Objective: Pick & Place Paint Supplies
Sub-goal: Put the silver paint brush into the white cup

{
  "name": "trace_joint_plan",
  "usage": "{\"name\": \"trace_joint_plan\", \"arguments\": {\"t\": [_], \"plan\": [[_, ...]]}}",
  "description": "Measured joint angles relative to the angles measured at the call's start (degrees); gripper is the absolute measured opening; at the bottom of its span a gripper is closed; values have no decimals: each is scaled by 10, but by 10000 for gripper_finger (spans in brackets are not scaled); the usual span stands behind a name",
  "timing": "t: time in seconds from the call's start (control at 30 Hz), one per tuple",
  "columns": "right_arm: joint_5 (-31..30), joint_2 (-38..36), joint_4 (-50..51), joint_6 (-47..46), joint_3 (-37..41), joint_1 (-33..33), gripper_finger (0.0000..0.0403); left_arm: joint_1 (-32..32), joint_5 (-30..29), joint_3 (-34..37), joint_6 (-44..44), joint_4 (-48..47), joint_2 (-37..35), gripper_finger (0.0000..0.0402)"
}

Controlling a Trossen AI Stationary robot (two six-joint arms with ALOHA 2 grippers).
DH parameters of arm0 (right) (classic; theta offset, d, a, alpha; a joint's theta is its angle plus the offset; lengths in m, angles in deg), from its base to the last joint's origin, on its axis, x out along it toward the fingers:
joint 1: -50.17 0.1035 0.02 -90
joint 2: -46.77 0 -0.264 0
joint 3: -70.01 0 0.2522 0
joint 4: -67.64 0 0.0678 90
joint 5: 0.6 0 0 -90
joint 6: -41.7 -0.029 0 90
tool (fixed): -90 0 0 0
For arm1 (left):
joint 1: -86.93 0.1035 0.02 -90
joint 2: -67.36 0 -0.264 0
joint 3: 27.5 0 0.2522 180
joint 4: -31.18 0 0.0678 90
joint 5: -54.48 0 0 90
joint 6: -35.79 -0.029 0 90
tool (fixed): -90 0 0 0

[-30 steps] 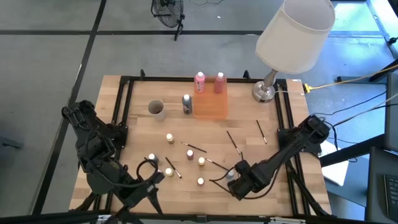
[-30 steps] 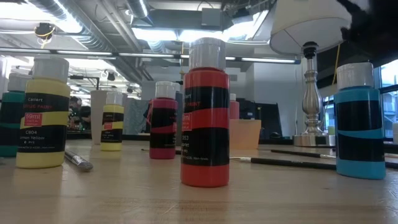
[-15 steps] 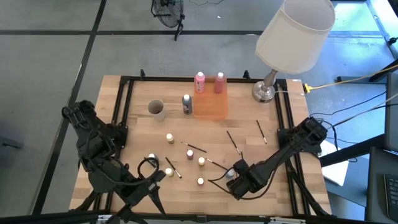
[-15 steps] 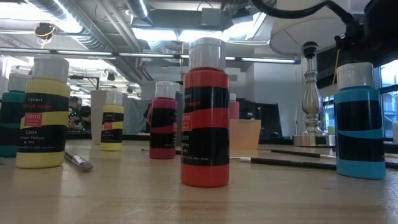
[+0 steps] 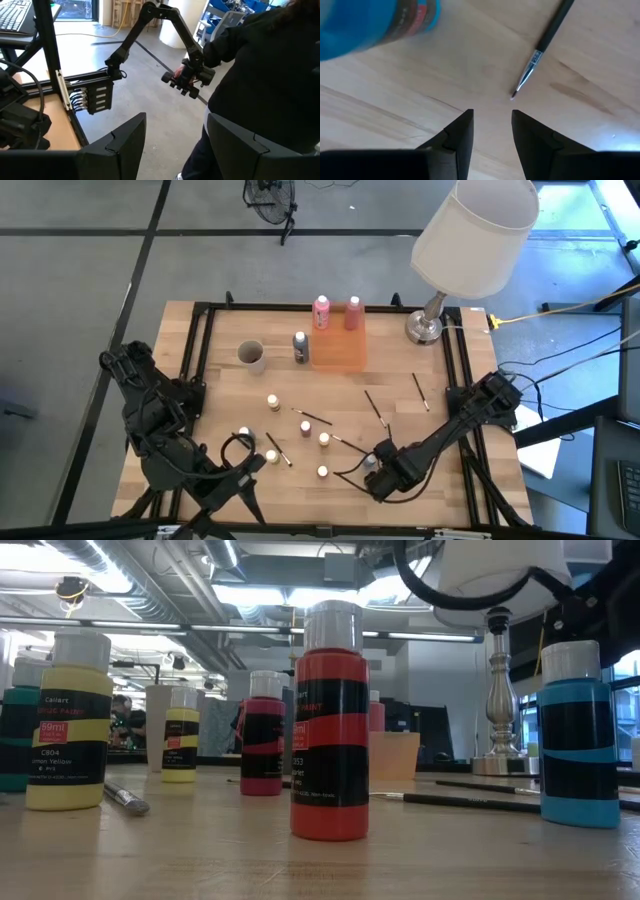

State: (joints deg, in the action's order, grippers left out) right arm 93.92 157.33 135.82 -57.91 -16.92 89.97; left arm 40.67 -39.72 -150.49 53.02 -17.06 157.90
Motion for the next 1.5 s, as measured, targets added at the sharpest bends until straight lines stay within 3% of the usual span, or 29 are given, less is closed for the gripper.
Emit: {"name": "trace_joint_plan", "arguments": {"t": [0.97,1.17,1.5], "plan": [[-13,19,26,6,1,-5,137,3,-9,0,0,0,0,207],[11,16,-5,0,31,-6,137,3,-12,0,0,0,0,207],[2,17,-9,6,34,-8,137,3,-23,0,-11,0,0,207]]}}
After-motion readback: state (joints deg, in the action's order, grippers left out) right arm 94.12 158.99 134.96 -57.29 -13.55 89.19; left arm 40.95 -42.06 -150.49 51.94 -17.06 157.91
